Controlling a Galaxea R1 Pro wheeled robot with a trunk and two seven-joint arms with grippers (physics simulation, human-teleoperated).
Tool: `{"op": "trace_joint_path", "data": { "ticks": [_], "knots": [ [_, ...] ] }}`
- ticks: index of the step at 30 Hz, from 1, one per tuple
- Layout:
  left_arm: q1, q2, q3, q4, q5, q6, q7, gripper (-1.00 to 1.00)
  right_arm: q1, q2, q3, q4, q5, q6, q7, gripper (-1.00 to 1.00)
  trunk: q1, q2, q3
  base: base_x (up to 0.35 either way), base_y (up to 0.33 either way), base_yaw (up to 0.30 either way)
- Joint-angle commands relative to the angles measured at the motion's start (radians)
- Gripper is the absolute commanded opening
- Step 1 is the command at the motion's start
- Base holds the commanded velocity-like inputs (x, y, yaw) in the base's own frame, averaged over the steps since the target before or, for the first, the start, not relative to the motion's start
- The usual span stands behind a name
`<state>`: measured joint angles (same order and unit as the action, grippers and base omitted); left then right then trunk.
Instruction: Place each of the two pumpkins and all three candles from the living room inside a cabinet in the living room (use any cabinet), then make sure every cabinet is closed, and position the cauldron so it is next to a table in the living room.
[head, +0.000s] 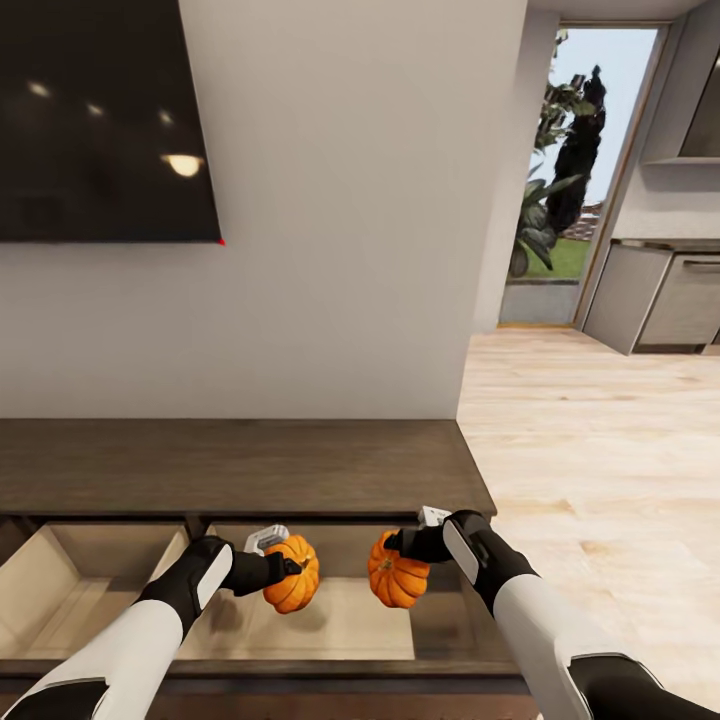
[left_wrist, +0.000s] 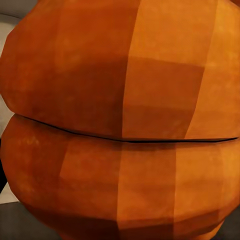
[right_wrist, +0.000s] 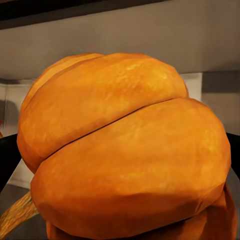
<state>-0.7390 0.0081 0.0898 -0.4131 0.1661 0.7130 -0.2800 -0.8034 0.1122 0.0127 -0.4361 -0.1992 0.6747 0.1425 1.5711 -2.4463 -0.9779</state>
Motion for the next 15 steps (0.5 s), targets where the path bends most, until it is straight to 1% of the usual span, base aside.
{"op": "trace_joint_path", "data": {
  "ticks": [1,15],
  "knots": [
    [0.0,0.0,0.005,-0.001,0.004,0.008,0.0,-1.0,0.0,0.0,0.001,-0.001,-0.006,0.005,-0.003,-1.0,0.0,0.0,-0.003,0.0,0.0,0.0],
    [0.0,-0.002,0.005,0.005,0.004,0.013,0.001,-1.0,0.0,0.0,0.001,0.001,-0.006,0.005,-0.003,-1.0,0.0,0.0,-0.025,0.0,0.0,0.0]
  ]
}}
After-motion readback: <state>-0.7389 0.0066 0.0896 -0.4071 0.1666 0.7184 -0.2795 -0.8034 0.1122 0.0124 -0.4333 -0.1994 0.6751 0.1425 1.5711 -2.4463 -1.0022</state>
